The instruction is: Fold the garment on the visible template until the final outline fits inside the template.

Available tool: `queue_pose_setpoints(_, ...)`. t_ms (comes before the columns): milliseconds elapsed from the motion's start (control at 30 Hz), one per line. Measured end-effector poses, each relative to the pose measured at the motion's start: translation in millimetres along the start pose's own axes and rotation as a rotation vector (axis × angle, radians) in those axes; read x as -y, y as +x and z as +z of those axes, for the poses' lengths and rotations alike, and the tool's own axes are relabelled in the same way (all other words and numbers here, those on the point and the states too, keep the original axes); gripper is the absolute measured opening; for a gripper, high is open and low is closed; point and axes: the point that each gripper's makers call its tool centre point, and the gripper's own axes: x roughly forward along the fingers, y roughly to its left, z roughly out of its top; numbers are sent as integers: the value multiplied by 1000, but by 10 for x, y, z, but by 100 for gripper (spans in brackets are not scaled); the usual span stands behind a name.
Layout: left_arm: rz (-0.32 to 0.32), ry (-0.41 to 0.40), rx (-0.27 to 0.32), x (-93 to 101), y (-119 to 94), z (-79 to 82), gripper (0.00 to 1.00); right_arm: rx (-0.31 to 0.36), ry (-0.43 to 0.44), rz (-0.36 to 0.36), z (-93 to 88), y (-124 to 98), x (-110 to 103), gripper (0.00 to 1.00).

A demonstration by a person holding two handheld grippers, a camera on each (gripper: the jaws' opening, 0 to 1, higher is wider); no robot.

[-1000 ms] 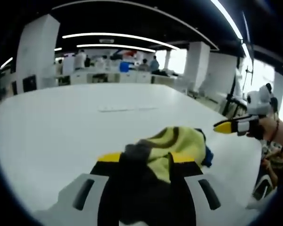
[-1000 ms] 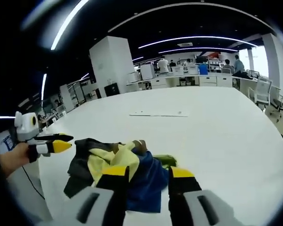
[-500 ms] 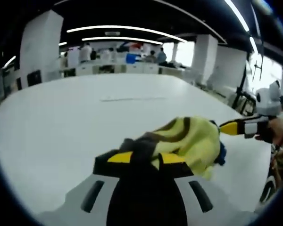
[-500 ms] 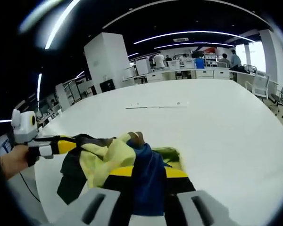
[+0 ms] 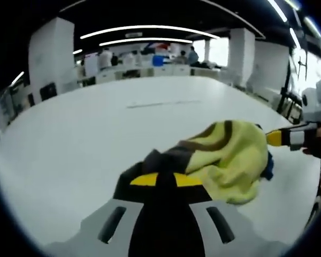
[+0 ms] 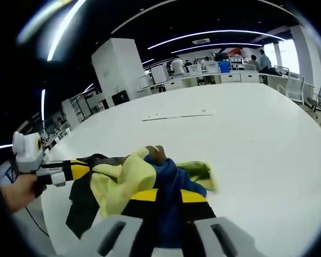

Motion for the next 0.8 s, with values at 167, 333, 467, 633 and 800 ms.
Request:
queue_pose_setpoints(167,24,-26,-11,-24,-15,-93,2,-3,-1,-1,-22,24,-9,1)
queue_pose_setpoints(333,39,-44,-40,-70,-10,-195,0,-5,-15,-9,-33,21,10,0)
queue_pose_setpoints(467,34,-51,-41,-71,-29,-191,0,-6,-16,-1,-33,17,-1,0)
queue_pose_setpoints(633,24,-65,-33,-92,-106,-134,0,7,-37,2,20,-30,-5,0)
queue_pose_setpoints(800,47,-27,4,-208,-216,28,0,25,-68,-17,132,-116,46,0)
